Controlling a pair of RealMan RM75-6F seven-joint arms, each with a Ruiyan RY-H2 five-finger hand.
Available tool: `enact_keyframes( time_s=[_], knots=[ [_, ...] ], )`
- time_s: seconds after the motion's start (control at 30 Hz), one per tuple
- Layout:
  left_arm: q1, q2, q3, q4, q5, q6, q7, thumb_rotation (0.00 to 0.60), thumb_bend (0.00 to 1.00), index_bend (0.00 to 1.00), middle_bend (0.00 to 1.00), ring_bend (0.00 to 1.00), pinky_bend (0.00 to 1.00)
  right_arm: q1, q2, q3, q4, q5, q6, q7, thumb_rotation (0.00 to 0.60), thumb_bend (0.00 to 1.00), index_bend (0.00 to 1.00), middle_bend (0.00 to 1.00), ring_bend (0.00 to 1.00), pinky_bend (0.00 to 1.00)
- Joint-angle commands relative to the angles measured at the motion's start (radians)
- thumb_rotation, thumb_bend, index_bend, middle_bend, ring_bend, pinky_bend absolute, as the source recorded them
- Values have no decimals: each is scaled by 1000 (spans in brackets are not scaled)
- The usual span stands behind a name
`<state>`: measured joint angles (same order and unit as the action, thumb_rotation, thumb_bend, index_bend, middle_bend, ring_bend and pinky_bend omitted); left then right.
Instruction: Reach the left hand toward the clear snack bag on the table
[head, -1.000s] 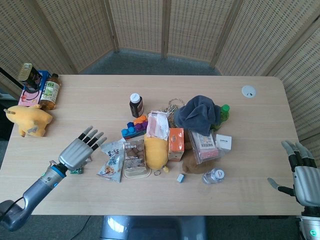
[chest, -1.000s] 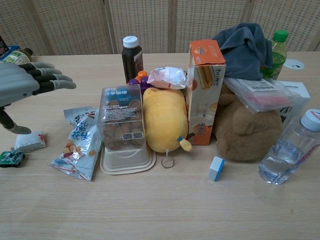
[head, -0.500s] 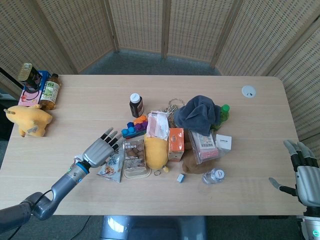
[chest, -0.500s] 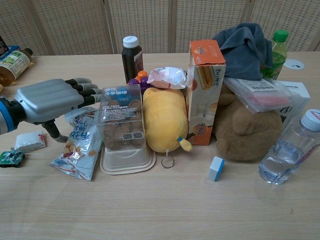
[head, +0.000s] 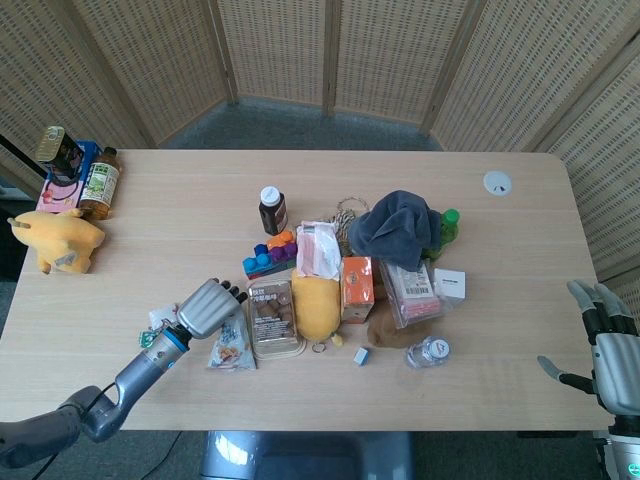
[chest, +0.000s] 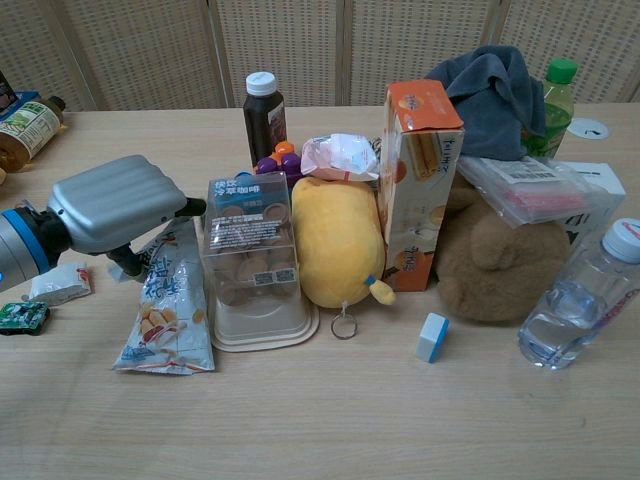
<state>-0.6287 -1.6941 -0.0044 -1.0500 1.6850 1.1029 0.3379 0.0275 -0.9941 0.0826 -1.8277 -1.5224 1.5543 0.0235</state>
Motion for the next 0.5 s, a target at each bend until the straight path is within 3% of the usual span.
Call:
enact_keyframes(
  time_s=[0.03,0.27,0.5],
  knots=[
    [5,19,9,1,11,26,-15,600,21,914,1000,848,967,0,0,-1,-1,-1,-2,-1,600,0,0,0,0,0],
    [12,140,-12,-102,11,98,-30,600,27,915,1000,849,967,1,-4,-4,-3,-3,-4,-12,600,0,0,0,0,0],
    [-8,338,-97,-324,0,164,10,600,27,915,1000,849,967,2,-11,-8,-6,-8,-6,-27,600,0,0,0,0,0]
  ],
)
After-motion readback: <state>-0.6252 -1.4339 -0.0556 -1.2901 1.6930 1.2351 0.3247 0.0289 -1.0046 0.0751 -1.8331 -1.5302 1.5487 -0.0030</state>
